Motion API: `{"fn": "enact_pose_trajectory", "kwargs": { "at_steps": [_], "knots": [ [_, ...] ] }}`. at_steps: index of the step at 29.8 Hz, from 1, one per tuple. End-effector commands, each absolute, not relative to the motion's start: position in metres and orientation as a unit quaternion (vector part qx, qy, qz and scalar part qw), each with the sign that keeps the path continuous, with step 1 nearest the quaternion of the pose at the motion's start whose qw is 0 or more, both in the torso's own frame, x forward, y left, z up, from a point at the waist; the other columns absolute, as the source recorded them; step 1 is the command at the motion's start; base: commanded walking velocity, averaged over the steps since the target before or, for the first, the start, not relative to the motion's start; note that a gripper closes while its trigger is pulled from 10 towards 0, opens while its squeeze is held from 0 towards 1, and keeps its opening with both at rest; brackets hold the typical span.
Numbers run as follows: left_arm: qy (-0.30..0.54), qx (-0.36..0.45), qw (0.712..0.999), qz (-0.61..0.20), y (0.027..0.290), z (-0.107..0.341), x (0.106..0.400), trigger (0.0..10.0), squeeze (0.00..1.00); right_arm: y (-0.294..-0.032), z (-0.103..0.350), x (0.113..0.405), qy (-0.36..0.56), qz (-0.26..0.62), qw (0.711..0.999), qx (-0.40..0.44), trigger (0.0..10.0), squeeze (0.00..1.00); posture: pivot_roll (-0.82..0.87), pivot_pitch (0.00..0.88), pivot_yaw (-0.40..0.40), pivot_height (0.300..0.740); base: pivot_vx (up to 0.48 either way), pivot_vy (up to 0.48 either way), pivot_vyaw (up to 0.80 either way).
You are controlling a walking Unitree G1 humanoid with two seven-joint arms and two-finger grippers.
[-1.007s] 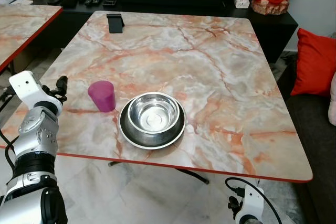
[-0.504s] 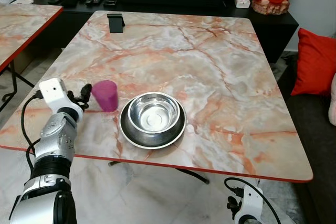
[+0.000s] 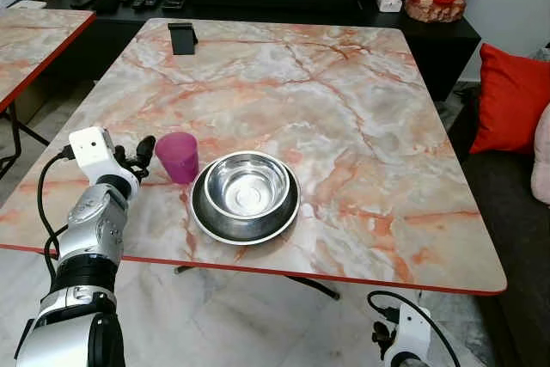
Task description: Setting the table
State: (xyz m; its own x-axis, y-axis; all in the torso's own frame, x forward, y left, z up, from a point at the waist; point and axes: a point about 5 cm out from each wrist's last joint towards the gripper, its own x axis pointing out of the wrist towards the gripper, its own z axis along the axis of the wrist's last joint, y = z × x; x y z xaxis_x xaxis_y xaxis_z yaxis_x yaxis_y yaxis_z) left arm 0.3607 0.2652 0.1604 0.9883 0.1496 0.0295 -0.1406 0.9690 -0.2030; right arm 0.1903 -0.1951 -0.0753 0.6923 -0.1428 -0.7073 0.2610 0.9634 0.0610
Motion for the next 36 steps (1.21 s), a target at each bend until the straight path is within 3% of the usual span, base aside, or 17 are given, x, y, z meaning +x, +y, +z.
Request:
{"fn": "enact_pose_trajectory", "kwargs": {
  "at_steps": [1,9,12,14,20,23,27,30,36],
  "knots": [
    [-0.038,-0.073,0.992,0.092,0.272,0.167,0.36,10.0,0.0,-0.195,-0.077,0.187,0.385,-0.112,0.913,0.079,10.0,0.0,0.04,0.074,-0.017,0.74,0.0,0.0,0.0],
    [-0.111,-0.047,0.989,0.087,0.261,0.186,0.356,10.0,0.0,-0.195,-0.077,0.188,0.383,-0.111,0.914,0.078,10.0,0.0,0.04,0.074,-0.018,0.74,0.0,0.0,0.0],
    [-0.122,0.016,0.988,0.089,0.254,0.184,0.352,10.0,0.0,-0.195,-0.077,0.188,0.381,-0.112,0.914,0.078,10.0,0.0,0.04,0.071,-0.017,0.74,0.0,0.0,0.0],
    [-0.147,0.091,0.975,0.138,0.262,0.184,0.341,10.0,0.0,-0.196,-0.076,0.188,0.379,-0.117,0.915,0.079,10.0,0.0,0.04,0.071,-0.015,0.74,0.0,0.0,0.0],
    [-0.168,0.145,0.947,0.231,0.285,0.192,0.324,10.0,0.0,-0.196,-0.076,0.188,0.38,-0.116,0.914,0.077,10.0,0.0,0.05,0.071,-0.018,0.74,0.0,0.0,0.0],
    [-0.131,0.189,0.924,0.307,0.308,0.178,0.311,10.0,0.0,-0.195,-0.076,0.189,0.38,-0.116,0.915,0.077,10.0,0.0,0.05,0.071,-0.015,0.74,0.0,0.0,0.0],
    [-0.101,0.205,0.909,0.347,0.324,0.167,0.302,10.0,0.0,-0.195,-0.076,0.189,0.38,-0.116,0.915,0.078,10.0,0.0,0.05,0.068,-0.015,0.74,0.0,0.0,0.0],
    [-0.091,0.192,0.916,0.341,0.327,0.163,0.301,10.0,0.0,-0.196,-0.076,0.189,0.38,-0.117,0.914,0.078,10.0,0.0,0.05,0.068,-0.016,0.74,0.0,0.0,0.0],
    [-0.148,0.169,0.936,0.272,0.297,0.177,0.314,10.0,0.0,-0.198,-0.076,0.189,0.377,-0.122,0.915,0.079,10.0,0.0,0.05,0.066,-0.017,0.74,0.0,0.0,0.0]
  ]
}}
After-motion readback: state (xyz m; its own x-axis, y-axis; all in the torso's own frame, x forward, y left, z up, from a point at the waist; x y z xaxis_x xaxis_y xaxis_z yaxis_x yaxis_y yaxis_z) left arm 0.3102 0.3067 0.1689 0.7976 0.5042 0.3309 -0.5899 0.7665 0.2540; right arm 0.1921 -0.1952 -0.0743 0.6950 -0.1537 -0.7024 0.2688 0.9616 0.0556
